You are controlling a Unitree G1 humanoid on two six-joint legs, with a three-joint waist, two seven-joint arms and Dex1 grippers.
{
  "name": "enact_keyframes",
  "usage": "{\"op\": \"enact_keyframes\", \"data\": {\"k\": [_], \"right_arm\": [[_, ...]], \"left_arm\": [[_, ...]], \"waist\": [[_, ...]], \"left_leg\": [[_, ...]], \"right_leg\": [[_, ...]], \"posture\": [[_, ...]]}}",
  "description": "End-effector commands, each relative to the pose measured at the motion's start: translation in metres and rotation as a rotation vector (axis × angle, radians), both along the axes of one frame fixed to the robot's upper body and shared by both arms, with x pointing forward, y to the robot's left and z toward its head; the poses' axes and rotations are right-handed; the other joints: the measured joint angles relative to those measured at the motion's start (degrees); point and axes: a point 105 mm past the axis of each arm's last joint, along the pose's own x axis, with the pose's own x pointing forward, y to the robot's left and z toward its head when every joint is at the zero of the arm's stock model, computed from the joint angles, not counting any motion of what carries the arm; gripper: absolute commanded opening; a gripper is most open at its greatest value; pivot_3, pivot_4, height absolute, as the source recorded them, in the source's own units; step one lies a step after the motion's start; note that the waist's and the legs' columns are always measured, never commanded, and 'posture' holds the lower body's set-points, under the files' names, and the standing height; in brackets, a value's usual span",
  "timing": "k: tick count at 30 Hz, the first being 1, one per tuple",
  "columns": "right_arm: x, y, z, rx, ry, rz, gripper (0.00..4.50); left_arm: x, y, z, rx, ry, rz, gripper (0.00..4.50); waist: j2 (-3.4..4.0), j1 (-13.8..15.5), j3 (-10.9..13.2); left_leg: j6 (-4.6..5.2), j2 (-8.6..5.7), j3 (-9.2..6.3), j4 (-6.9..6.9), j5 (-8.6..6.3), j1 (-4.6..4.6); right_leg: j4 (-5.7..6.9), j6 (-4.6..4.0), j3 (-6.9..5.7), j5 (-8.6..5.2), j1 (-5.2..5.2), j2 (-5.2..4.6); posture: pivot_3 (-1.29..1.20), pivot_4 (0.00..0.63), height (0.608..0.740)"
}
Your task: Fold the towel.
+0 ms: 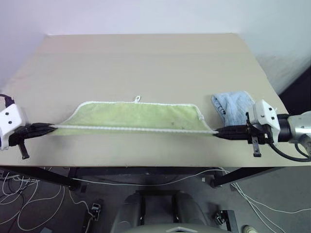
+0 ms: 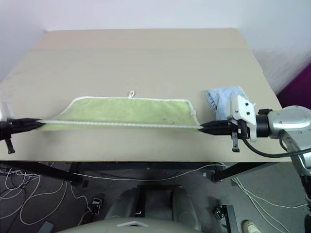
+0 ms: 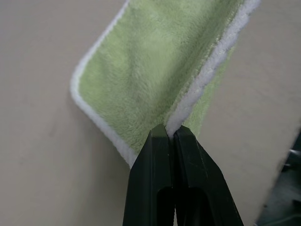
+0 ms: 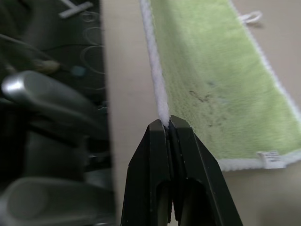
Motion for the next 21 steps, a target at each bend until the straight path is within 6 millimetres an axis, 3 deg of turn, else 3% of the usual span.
{"op": "enact_keyframes", "data": {"k": [1, 6, 14, 17, 21], "right_arm": [[-0.006, -0.003, 0.009, -0.003, 0.004, 0.004, 0.01], [0.012, -0.002, 0.006, -0.011, -0.047, -0.032, 0.01], [0.079, -0.002, -0.003, -0.054, -0.182, -0.144, 0.01], [0.105, -0.004, -0.009, -0.100, -0.224, -0.186, 0.01], [0.125, -0.004, -0.016, -0.135, -0.249, -0.203, 0.01]], "left_arm": [[-0.003, 0.007, 0.014, 0.023, -0.015, 0.030, 0.00], [0.013, 0.002, 0.012, 0.024, -0.062, 0.037, 0.00], [0.072, 0.000, 0.009, 0.108, -0.232, 0.091, 0.00], [0.088, -0.005, 0.006, 0.141, -0.261, 0.090, 0.00], [0.103, -0.007, 0.000, 0.178, -0.281, 0.104, 0.00]], "waist": [[0.00, -0.01, 0.00], [0.00, 0.08, 0.00], [-0.02, 0.00, -0.01], [-0.03, -0.23, -0.01], [-0.03, -0.30, -0.01]], "left_leg": [[0.00, 0.00, 0.00, -0.01, 0.00, 0.00], [0.00, 0.00, 0.00, -0.01, 0.00, 0.01], [0.00, -0.03, 0.03, -0.01, 0.00, -0.05], [-0.01, -0.05, 0.05, 0.02, 0.00, -0.06], [-0.01, -0.05, 0.07, 0.01, 0.01, -0.08]], "right_leg": [[-0.02, 0.00, 0.00, 0.00, 0.00, 0.00], [-0.03, 0.00, 0.00, 0.00, 0.00, -0.01], [-0.01, 0.01, -0.03, 0.01, -0.12, 0.04], [0.08, 0.02, -0.03, 0.01, -0.15, 0.08], [0.10, 0.02, -0.02, 0.01, -0.21, 0.14]], "posture": [[0.00, 0.150, 0.740], [0.00, 0.150, 0.740], [0.00, 0.150, 0.740], [0.00, 0.150, 0.740], [0.00, 0.150, 0.740]]}}
